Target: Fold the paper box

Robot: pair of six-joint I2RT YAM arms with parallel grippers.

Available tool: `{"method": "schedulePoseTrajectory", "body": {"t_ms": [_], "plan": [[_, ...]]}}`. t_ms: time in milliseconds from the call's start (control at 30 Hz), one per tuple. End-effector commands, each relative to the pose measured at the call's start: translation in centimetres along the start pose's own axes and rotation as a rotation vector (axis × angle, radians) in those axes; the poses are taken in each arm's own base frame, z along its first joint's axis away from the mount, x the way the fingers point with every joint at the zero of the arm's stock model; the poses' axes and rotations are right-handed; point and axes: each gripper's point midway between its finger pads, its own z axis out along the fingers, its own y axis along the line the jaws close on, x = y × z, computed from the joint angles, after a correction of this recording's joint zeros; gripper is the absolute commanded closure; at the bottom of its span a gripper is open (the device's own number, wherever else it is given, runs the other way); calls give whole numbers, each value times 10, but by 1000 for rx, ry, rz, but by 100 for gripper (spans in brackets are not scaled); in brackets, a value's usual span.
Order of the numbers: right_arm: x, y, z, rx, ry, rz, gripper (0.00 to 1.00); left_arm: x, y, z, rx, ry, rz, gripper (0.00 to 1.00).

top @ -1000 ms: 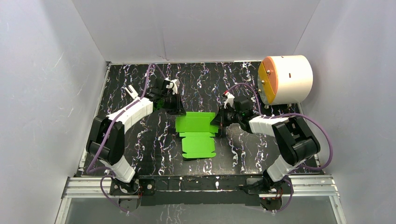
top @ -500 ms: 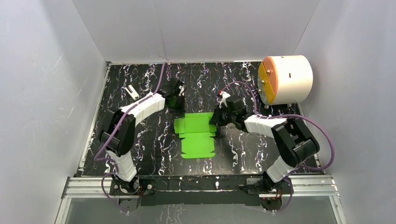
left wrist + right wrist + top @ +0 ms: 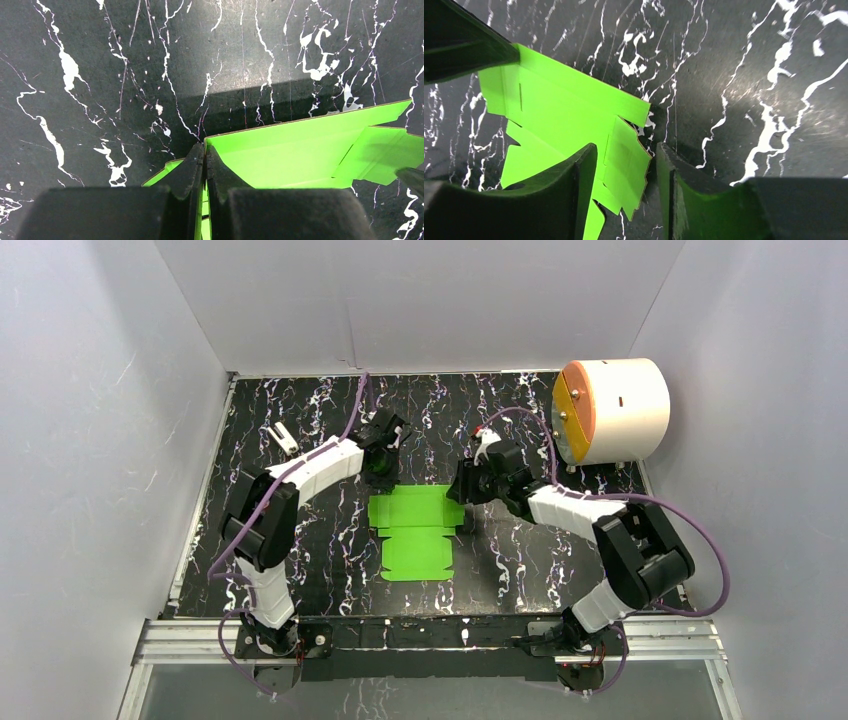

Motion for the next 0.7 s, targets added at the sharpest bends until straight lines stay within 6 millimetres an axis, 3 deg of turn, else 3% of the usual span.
{"method": "schedulePoseTrajectory", "body": {"t_ms": [0, 67, 300, 533, 667], "plan": [[-46, 9, -16, -58, -135, -28, 42, -5, 0, -19, 18, -48, 13, 100], [-50, 10, -18, -106, -144, -11, 36, -5, 0, -22, 29, -59, 12, 100], [-60, 11, -10, -220, -153, 21, 34, -6, -2, -31, 53, -83, 14, 100], [-54, 18, 9, -304, -96, 47, 36, -7, -5, -33, 70, -89, 16, 100], [-51, 19, 14, -324, -84, 57, 42, -8, -6, -34, 75, -95, 17, 100]]}}
